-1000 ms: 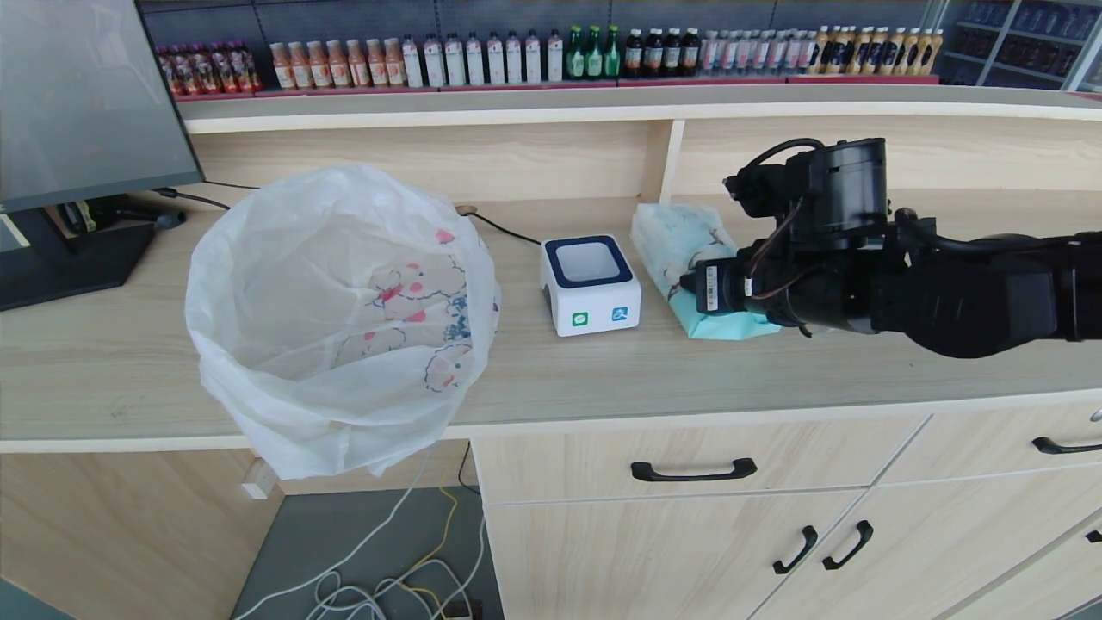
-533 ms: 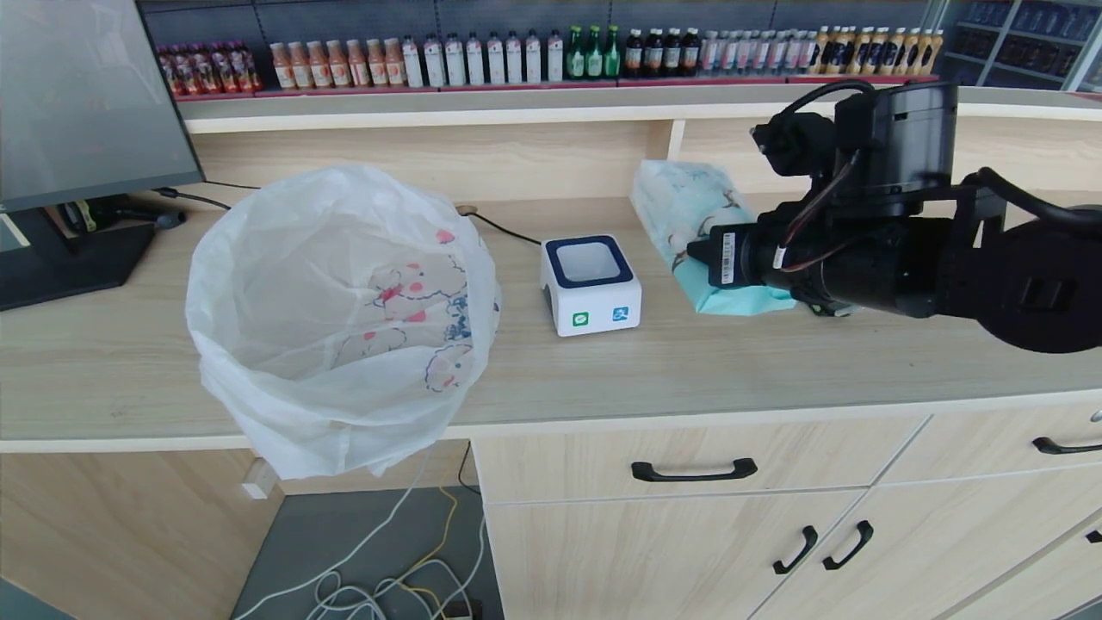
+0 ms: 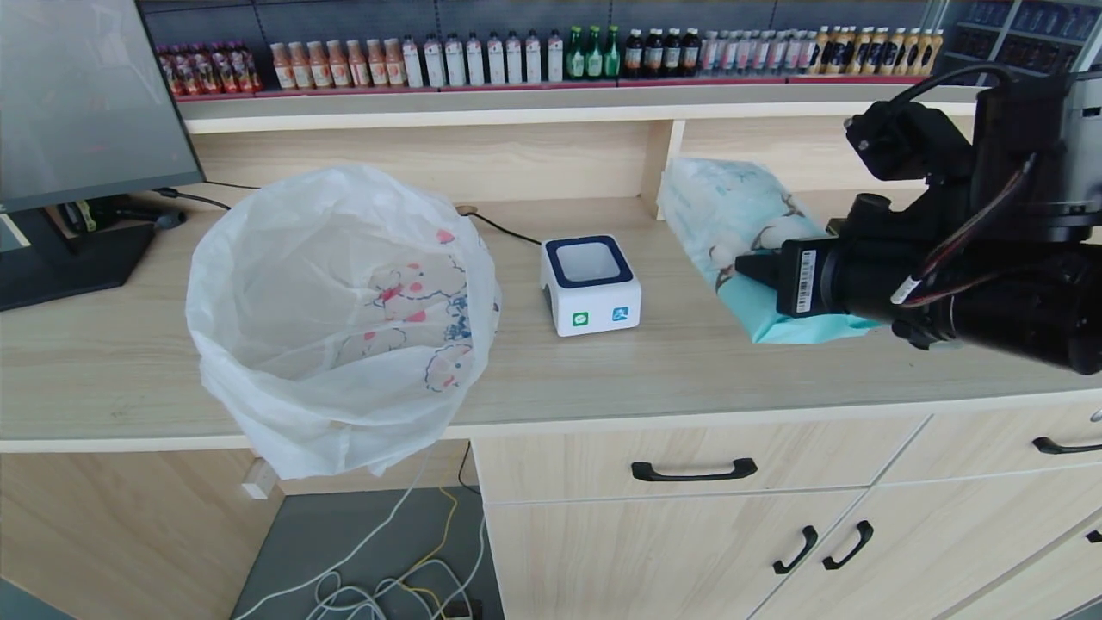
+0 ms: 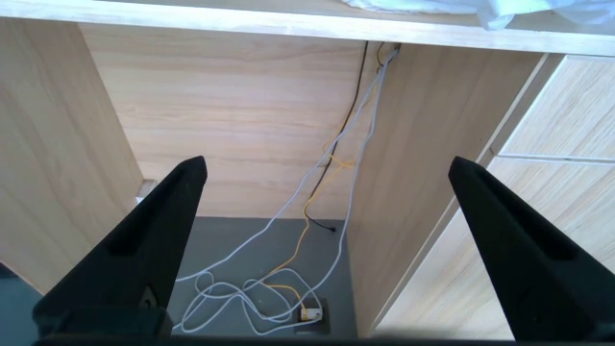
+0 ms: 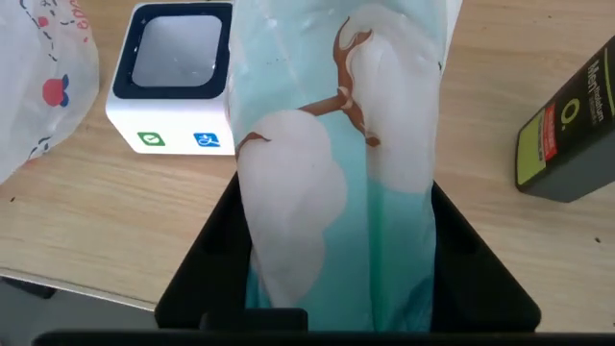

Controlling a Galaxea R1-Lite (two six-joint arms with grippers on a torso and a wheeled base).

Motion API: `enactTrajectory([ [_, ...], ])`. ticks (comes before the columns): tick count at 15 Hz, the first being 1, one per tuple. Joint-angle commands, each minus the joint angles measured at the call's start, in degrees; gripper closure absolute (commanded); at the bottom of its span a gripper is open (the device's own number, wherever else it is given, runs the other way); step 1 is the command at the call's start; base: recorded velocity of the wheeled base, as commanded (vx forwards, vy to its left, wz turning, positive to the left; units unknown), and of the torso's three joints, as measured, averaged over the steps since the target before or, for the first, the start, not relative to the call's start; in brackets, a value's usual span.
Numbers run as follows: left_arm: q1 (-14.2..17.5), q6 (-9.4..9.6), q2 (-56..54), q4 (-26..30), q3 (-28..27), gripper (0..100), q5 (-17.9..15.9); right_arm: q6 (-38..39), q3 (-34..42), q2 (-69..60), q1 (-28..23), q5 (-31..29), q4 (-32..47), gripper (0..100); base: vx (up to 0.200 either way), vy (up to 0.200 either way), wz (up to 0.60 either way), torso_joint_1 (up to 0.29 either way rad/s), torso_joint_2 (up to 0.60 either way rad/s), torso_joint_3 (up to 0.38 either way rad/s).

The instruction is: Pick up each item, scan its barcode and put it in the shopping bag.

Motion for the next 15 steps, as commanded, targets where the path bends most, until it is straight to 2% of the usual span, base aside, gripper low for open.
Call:
enactTrajectory([
  [1, 0.0, -0.02, 0.0, 0.0, 0.0, 0, 0.0, 0.1, 4.9, -7.1, 0.4, 0.6, -0.1, 100, 0.0, 0.0, 0.0, 0.0, 0.0, 0.0],
  [9, 0.0, -0.02, 0.0, 0.0, 0.0, 0, 0.0, 0.5, 17.4, -18.9, 0.4, 6.2, -0.1, 100, 0.0, 0.0, 0.0, 0.0, 0.0, 0.0],
  [11, 0.0, -0.02, 0.0, 0.0, 0.0, 0, 0.0, 0.5, 23.0, -22.0, 0.4, 9.4, -0.1, 100, 0.0, 0.0, 0.0, 0.0, 0.0, 0.0],
  [15, 0.0, -0.02, 0.0, 0.0, 0.0, 0, 0.0, 2.2, 28.7, -23.6, 0.4, 12.0, -2.4, 100, 0.0, 0.0, 0.0, 0.0, 0.0, 0.0],
])
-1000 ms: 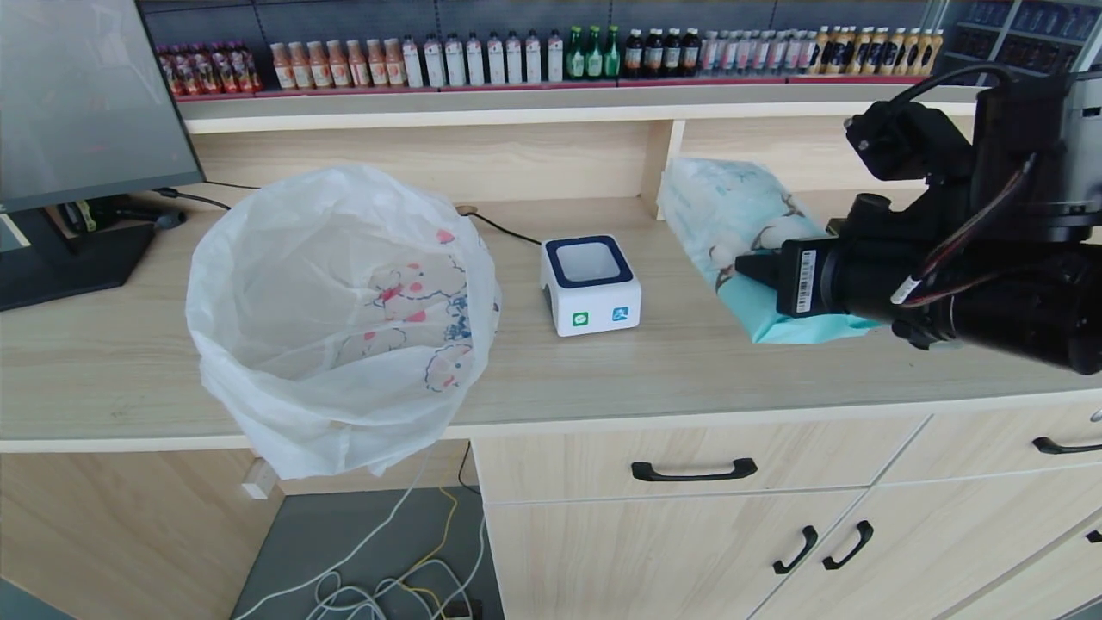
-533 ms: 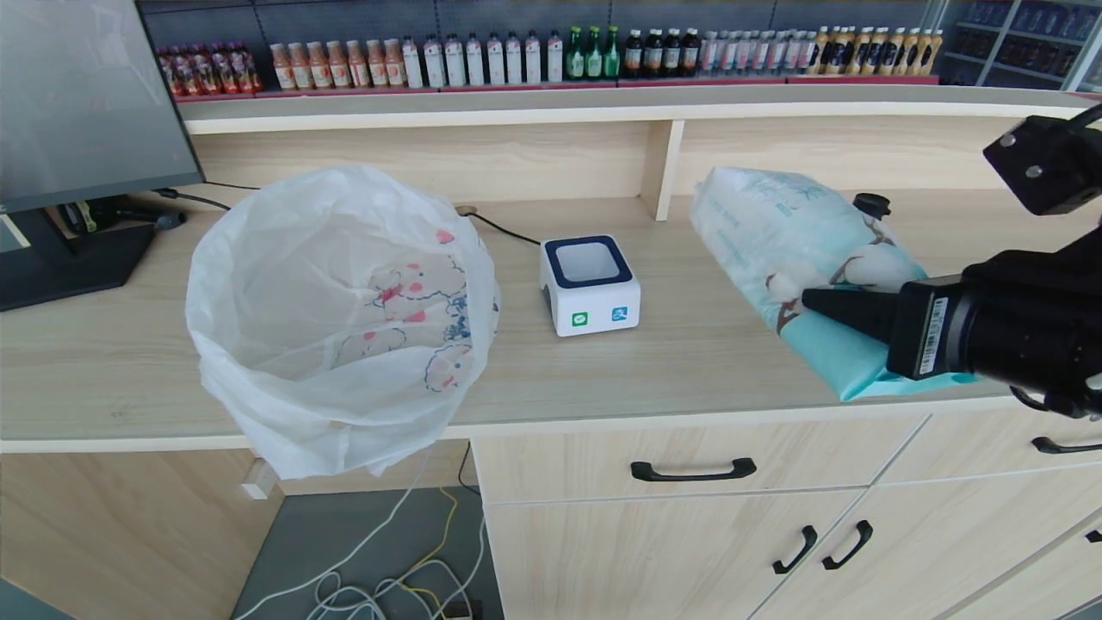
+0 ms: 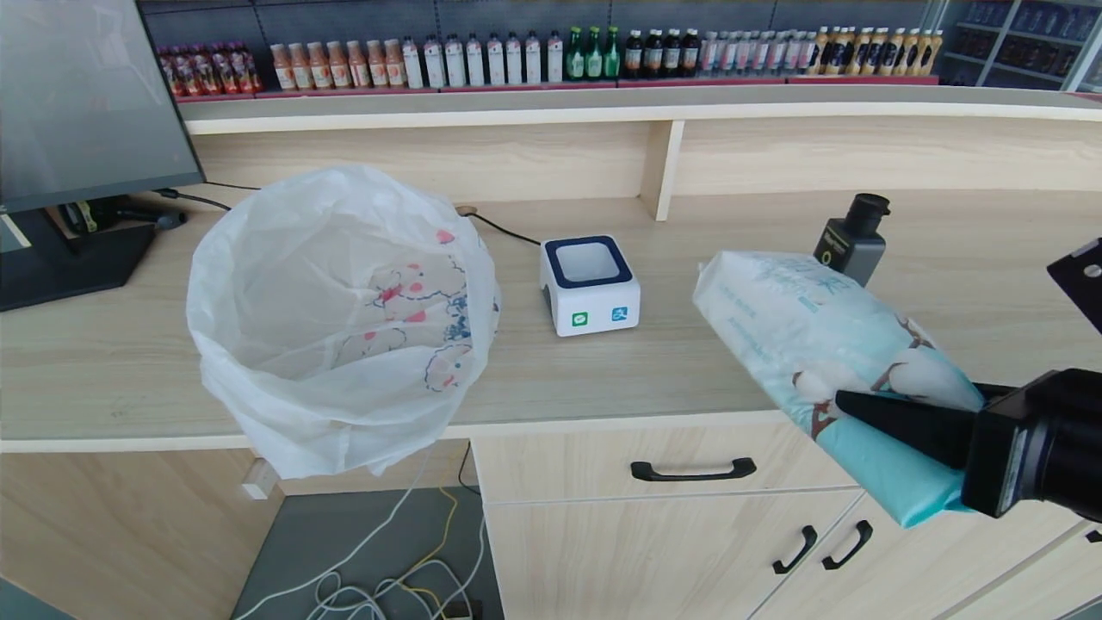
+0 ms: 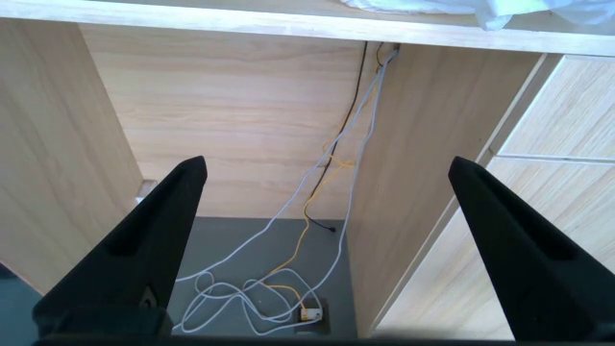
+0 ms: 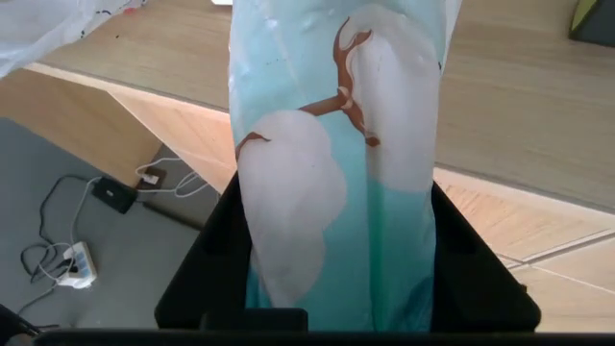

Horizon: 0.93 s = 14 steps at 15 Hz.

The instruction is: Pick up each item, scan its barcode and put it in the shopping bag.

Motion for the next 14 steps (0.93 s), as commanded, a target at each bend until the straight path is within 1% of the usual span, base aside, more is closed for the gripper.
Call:
enactTrajectory([
  [1, 0.0, -0.04, 0.0, 0.0, 0.0, 0, 0.0, 0.6, 2.7, -1.0, 0.0, 0.5, -1.5, 100, 0.0, 0.0, 0.0, 0.0, 0.0, 0.0],
  [2, 0.0, -0.04, 0.0, 0.0, 0.0, 0, 0.0, 0.6, 3.8, -1.0, 0.0, 1.3, -2.5, 100, 0.0, 0.0, 0.0, 0.0, 0.0, 0.0],
  [5, 0.0, -0.04, 0.0, 0.0, 0.0, 0, 0.0, 0.5, 8.2, -1.0, 0.0, 7.7, -8.4, 100, 0.0, 0.0, 0.0, 0.0, 0.0, 0.0],
  [6, 0.0, -0.04, 0.0, 0.0, 0.0, 0, 0.0, 0.6, 8.9, -1.0, 0.0, 10.2, -10.3, 100, 0.0, 0.0, 0.0, 0.0, 0.0, 0.0],
  [8, 0.0, -0.04, 0.0, 0.0, 0.0, 0, 0.0, 1.2, 10.1, -1.4, 0.2, 17.3, -11.0, 100, 0.0, 0.0, 0.0, 0.0, 0.0, 0.0],
  [9, 0.0, -0.04, 0.0, 0.0, 0.0, 0, 0.0, 2.4, 10.3, -1.6, 0.1, 21.5, -11.0, 100, 0.0, 0.0, 0.0, 0.0, 0.0, 0.0],
  [11, 0.0, -0.04, 0.0, 0.0, 0.0, 0, 0.0, 4.9, 10.3, -1.5, 0.6, 24.8, -10.9, 100, 0.0, 0.0, 0.0, 0.0, 0.0, 0.0],
  [12, 0.0, -0.04, 0.0, 0.0, 0.0, 0, 0.0, 7.5, 10.7, -1.6, 2.1, 28.8, -10.9, 100, 0.0, 0.0, 0.0, 0.0, 0.0, 0.0],
  [13, 0.0, -0.04, 0.0, 0.0, 0.0, 0, 0.0, 9.8, 11.1, -1.5, 3.0, 31.5, -10.9, 100, 0.0, 0.0, 0.0, 0.0, 0.0, 0.0],
  [14, 0.0, -0.04, 0.0, 0.0, 0.0, 0, 0.0, 11.8, 11.5, -1.4, 3.6, 32.8, -10.9, 100, 0.0, 0.0, 0.0, 0.0, 0.0, 0.0],
])
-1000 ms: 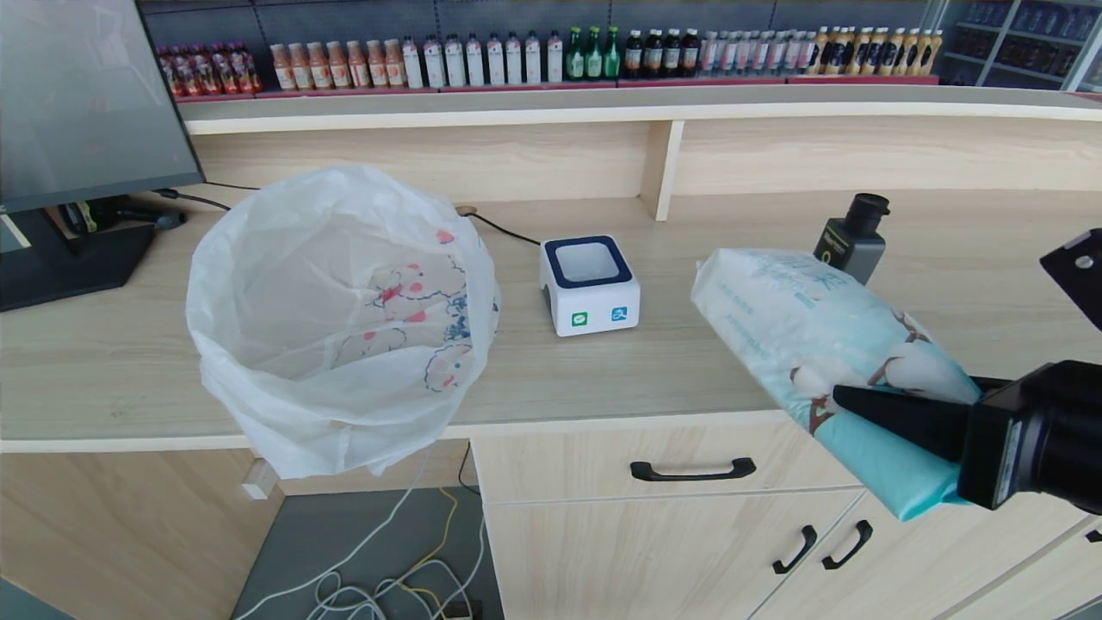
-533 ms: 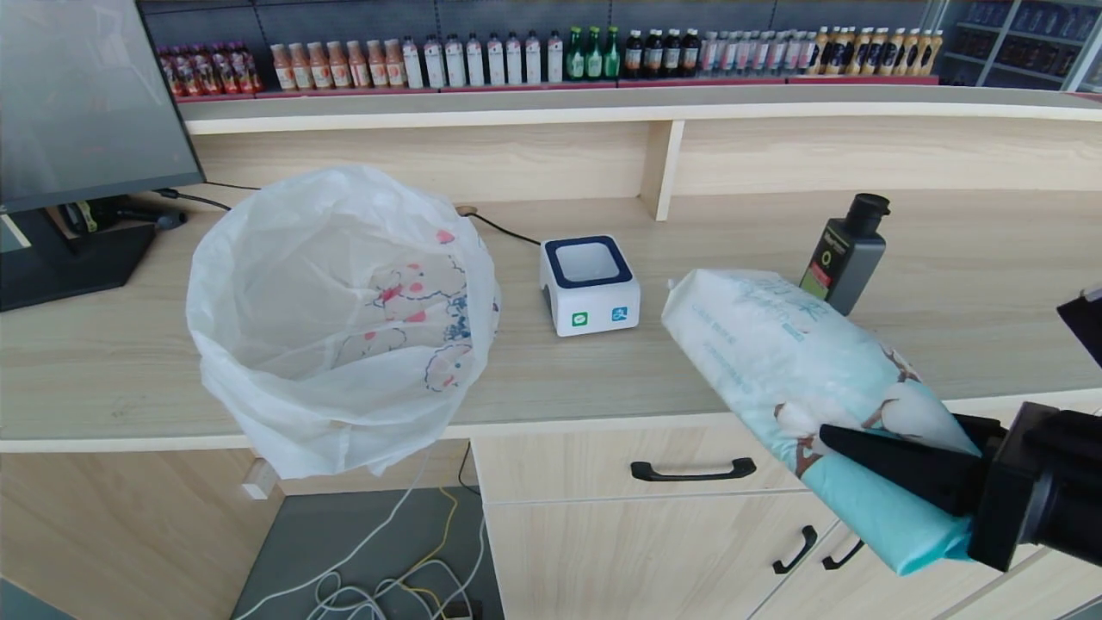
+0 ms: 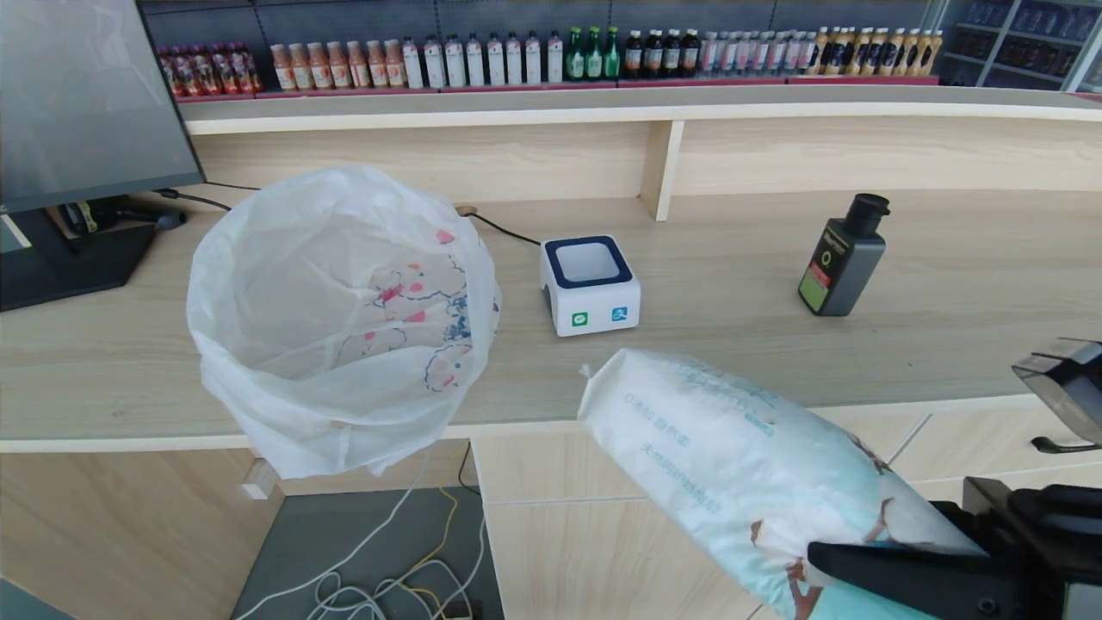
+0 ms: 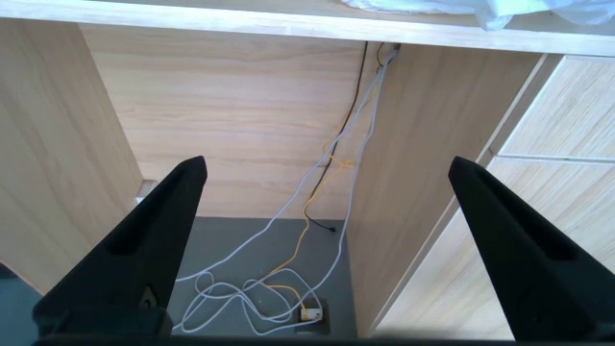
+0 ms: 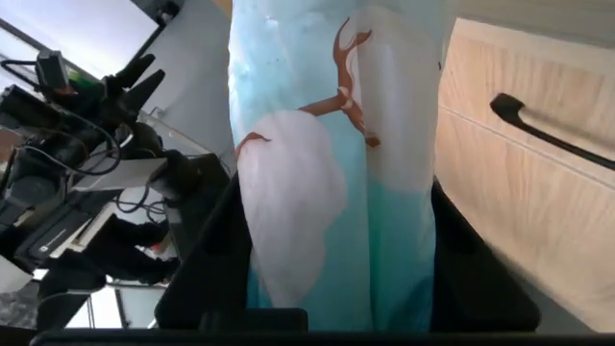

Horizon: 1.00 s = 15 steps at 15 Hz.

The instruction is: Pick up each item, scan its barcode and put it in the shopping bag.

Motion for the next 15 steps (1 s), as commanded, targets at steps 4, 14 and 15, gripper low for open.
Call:
enactTrajectory([
  [4, 0.0, -0.02, 0.0, 0.0, 0.0, 0, 0.0, 23.3, 2.1, -2.8, 11.5, 1.7, -2.0, 100, 0.0, 0.0, 0.0, 0.0, 0.0, 0.0],
  [14, 0.0, -0.02, 0.0, 0.0, 0.0, 0, 0.0, 79.1, -0.3, -4.0, 13.7, 1.8, -11.2, 100, 0.0, 0.0, 0.0, 0.0, 0.0, 0.0],
  [15, 0.0, -0.02, 0.0, 0.0, 0.0, 0, 0.0, 81.6, -0.3, -3.8, 13.6, 1.9, -12.1, 100, 0.0, 0.0, 0.0, 0.0, 0.0, 0.0],
])
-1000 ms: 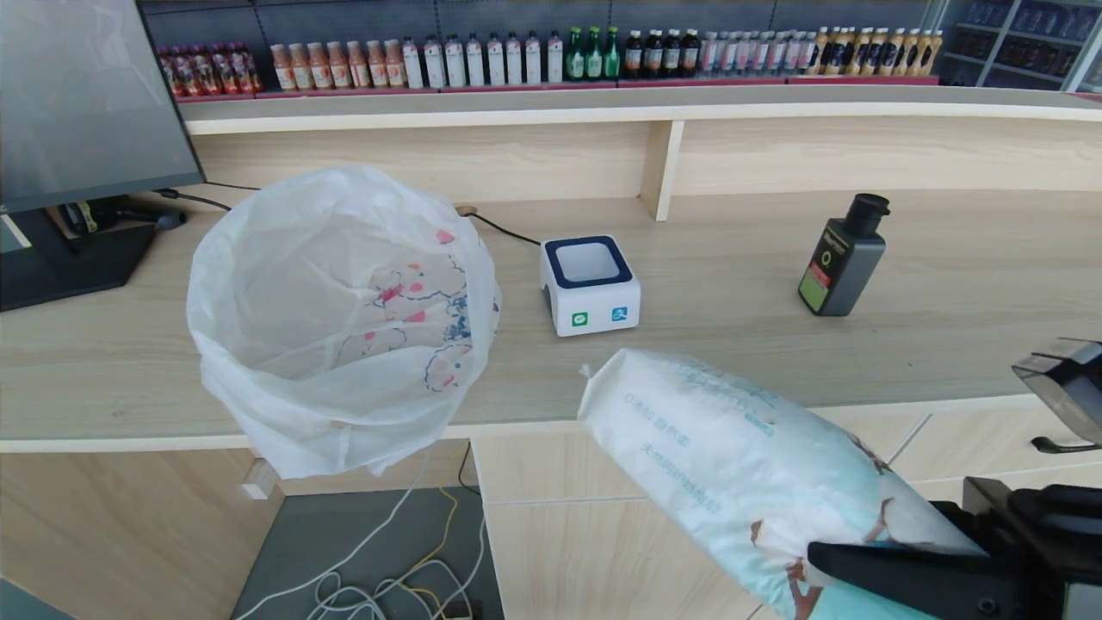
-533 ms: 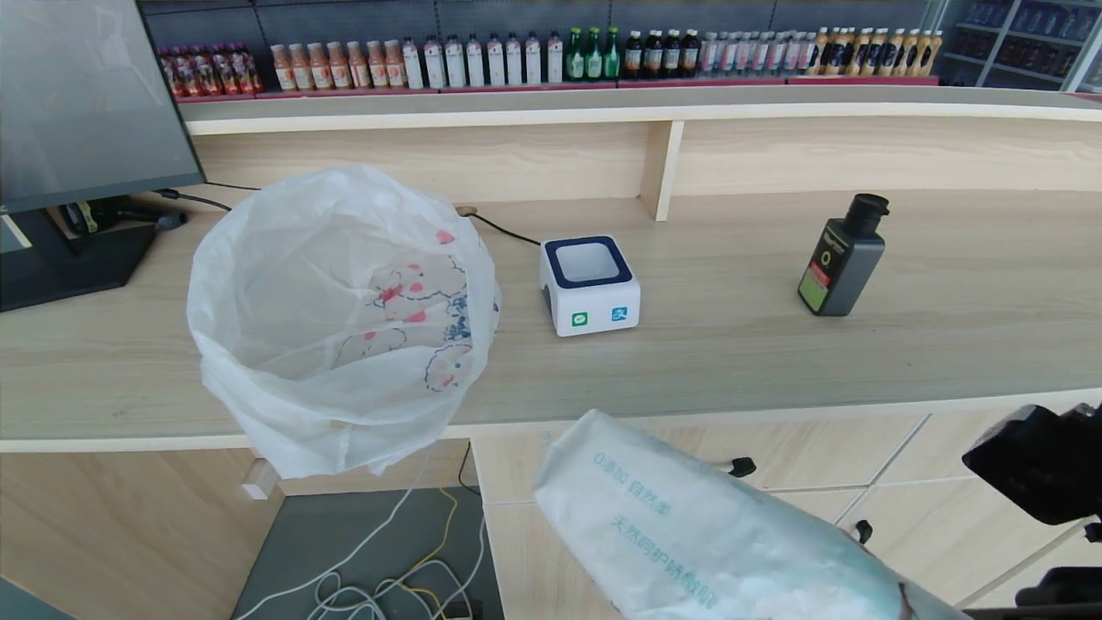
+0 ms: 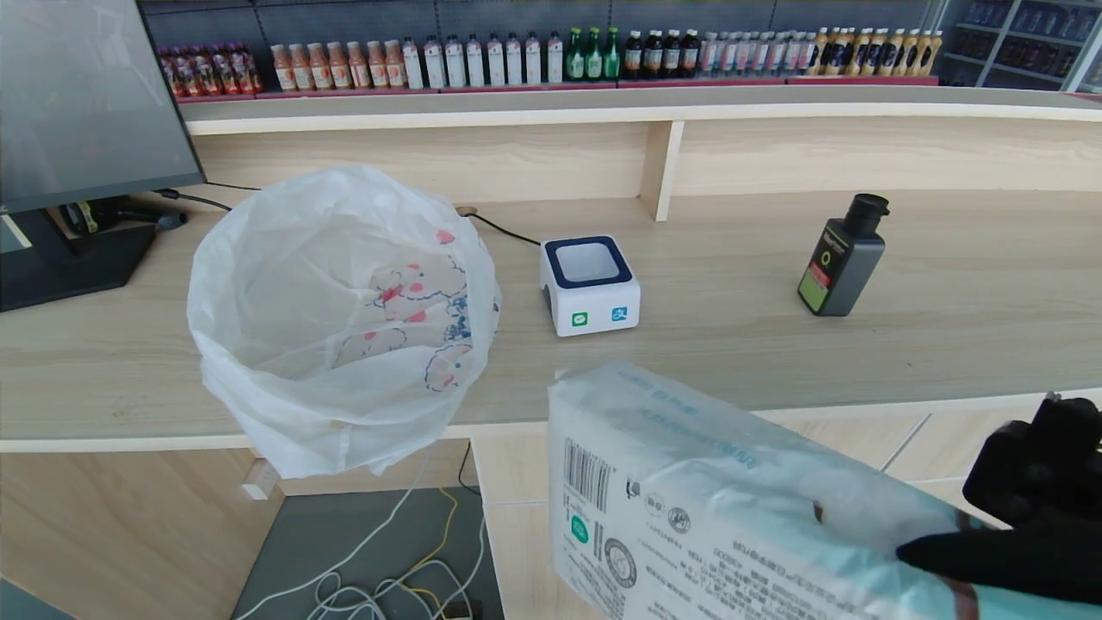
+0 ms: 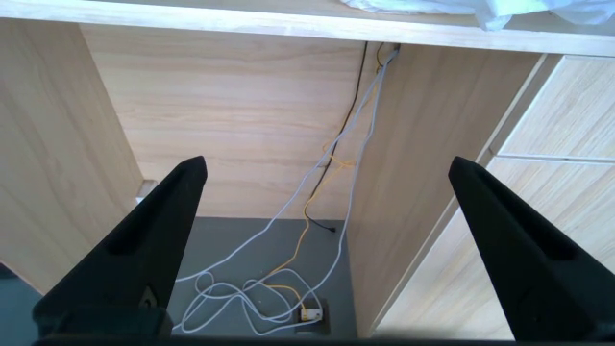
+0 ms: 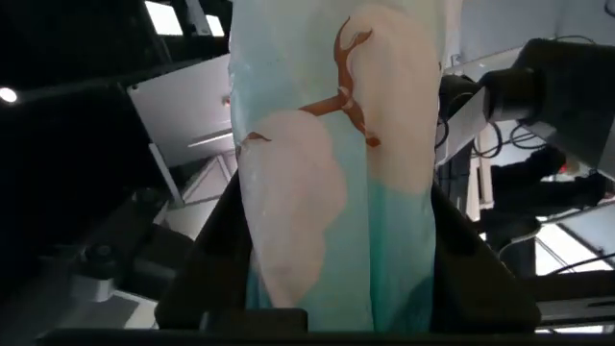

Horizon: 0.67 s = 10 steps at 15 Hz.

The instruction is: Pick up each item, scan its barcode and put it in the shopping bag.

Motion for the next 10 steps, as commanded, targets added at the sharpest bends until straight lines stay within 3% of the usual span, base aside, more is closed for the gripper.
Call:
enactTrajectory([
  [1, 0.0, -0.02, 0.0, 0.0, 0.0, 0, 0.0, 2.6, -0.4, 0.6, -0.2, 0.9, -1.2, 100, 0.0, 0.0, 0.0, 0.0, 0.0, 0.0],
  [4, 0.0, -0.02, 0.0, 0.0, 0.0, 0, 0.0, 6.2, 0.0, 1.7, -0.5, 3.5, -1.4, 100, 0.0, 0.0, 0.0, 0.0, 0.0, 0.0],
  [8, 0.0, -0.02, 0.0, 0.0, 0.0, 0, 0.0, 25.9, 1.2, 1.8, -5.0, 3.6, -12.7, 100, 0.0, 0.0, 0.0, 0.0, 0.0, 0.0],
  [10, 0.0, -0.02, 0.0, 0.0, 0.0, 0, 0.0, 30.7, 3.3, 0.4, -5.0, 5.1, -15.7, 100, 0.0, 0.0, 0.0, 0.0, 0.0, 0.0],
])
